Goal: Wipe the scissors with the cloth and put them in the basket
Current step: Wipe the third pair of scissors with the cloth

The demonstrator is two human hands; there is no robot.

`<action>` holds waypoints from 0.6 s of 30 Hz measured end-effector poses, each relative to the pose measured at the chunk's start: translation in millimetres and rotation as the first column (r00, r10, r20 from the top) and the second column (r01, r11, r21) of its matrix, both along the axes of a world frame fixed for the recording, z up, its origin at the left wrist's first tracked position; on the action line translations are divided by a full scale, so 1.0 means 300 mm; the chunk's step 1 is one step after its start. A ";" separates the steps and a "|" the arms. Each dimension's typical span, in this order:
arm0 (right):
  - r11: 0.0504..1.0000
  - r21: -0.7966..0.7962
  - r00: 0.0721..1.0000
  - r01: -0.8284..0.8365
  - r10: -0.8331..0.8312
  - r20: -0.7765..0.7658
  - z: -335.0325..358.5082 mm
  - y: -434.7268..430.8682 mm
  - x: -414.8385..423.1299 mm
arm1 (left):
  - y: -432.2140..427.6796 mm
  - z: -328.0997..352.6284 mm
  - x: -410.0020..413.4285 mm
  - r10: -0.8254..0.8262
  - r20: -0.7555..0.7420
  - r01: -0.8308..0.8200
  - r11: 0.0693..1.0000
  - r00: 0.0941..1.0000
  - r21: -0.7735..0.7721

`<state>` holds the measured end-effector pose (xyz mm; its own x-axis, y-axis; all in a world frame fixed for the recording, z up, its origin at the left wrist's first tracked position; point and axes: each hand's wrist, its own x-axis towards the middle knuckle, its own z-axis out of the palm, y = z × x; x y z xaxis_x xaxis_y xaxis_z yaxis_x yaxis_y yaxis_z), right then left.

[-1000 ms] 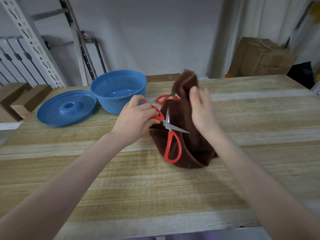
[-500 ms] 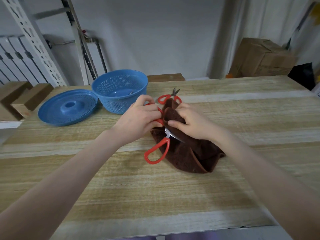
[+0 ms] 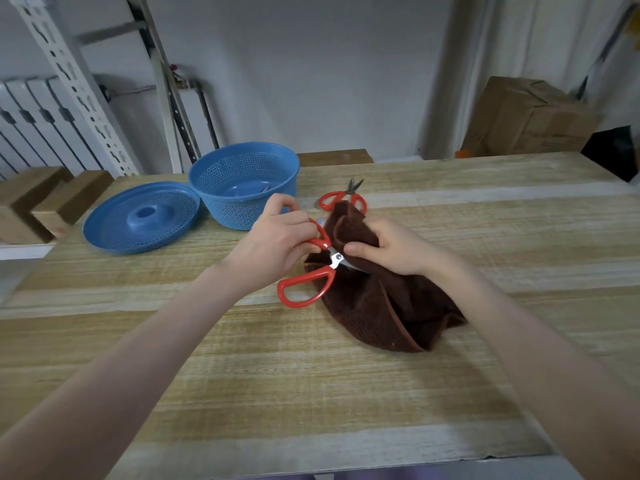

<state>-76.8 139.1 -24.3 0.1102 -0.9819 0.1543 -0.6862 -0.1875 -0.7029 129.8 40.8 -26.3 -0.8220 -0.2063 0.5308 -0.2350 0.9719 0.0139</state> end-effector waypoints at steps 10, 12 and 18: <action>0.941 0.086 0.886 0.327 -0.337 0.318 -0.025 0.027 -0.121 | -0.023 0.004 0.024 0.073 0.008 -0.073 0.997 0.997 0.015; 0.964 0.065 0.911 0.258 -0.266 0.316 -0.011 0.026 -0.068 | -0.017 0.009 0.015 0.057 0.014 -0.057 0.998 0.998 0.005; 0.990 -0.140 0.954 -0.029 -0.014 -0.299 0.011 0.005 0.018 | 0.008 0.041 -0.013 -0.008 0.056 0.012 0.998 0.998 -0.065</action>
